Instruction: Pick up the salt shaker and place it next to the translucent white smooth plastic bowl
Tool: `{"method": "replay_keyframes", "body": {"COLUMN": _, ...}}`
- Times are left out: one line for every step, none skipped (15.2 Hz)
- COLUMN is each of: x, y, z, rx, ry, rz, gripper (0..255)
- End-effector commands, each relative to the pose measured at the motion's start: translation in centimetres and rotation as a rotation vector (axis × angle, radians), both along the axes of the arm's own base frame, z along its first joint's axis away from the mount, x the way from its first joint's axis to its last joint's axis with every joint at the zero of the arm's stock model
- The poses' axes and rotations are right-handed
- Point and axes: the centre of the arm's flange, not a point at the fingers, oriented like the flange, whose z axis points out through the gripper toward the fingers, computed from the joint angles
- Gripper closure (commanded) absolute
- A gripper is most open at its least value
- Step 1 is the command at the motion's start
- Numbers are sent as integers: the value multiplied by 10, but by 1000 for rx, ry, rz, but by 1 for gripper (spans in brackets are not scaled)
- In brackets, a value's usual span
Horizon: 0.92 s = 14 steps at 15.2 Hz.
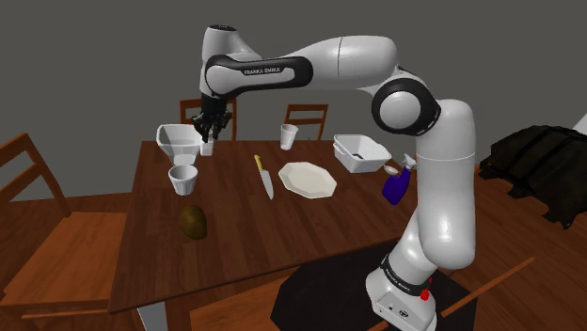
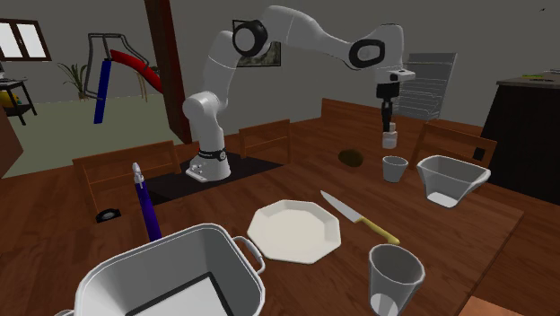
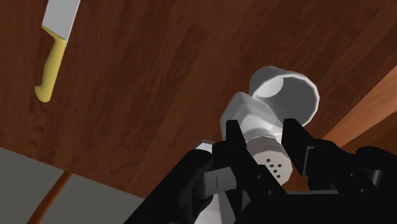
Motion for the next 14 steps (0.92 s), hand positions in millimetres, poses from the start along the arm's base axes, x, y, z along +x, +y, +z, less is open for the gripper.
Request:
{"method": "replay_keyframes", "body": {"x": 1, "y": 0, "z": -11, "rx": 0, "ry": 0, "rz": 0, "gripper": 255}}
{"method": "replay_keyframes", "body": {"x": 1, "y": 0, "z": -16, "rx": 0, "ry": 0, "rz": 0, "gripper": 255}}
{"method": "replay_keyframes", "body": {"x": 1, "y": 0, "z": -22, "rx": 0, "ry": 0, "rz": 0, "gripper": 255}}
{"method": "replay_keyframes", "body": {"x": 1, "y": 0, "z": -27, "rx": 0, "ry": 0, "rz": 0, "gripper": 255}}
{"method": "replay_keyframes", "body": {"x": 1, "y": 0, "z": -32, "rx": 0, "ry": 0, "rz": 0, "gripper": 255}}
{"method": "replay_keyframes", "body": {"x": 1, "y": 0, "z": -37, "rx": 0, "ry": 0, "rz": 0, "gripper": 255}}
{"method": "replay_keyframes", "body": {"x": 1, "y": 0, "z": -43, "rx": 0, "ry": 0, "rz": 0, "gripper": 255}}
{"method": "replay_keyframes", "body": {"x": 1, "y": 0, "z": -48, "rx": 0, "ry": 0, "rz": 0, "gripper": 255}}
{"method": "replay_keyframes", "body": {"x": 1, "y": 0, "z": -53, "rx": 0, "ry": 0, "rz": 0, "gripper": 255}}
{"method": "replay_keyframes", "body": {"x": 1, "y": 0, "z": -59, "rx": 0, "ry": 0, "rz": 0, "gripper": 255}}
{"method": "replay_keyframes", "body": {"x": 1, "y": 0, "z": -64, "rx": 0, "ry": 0, "rz": 0, "gripper": 255}}
{"method": "replay_keyframes", "body": {"x": 1, "y": 0, "z": -69, "rx": 0, "ry": 0, "rz": 0, "gripper": 255}}
{"method": "replay_keyframes", "body": {"x": 1, "y": 0, "z": -74, "rx": 0, "ry": 0, "rz": 0, "gripper": 255}}
{"method": "replay_keyframes", "body": {"x": 1, "y": 0, "z": -80, "rx": 0, "ry": 0, "rz": 0, "gripper": 255}}
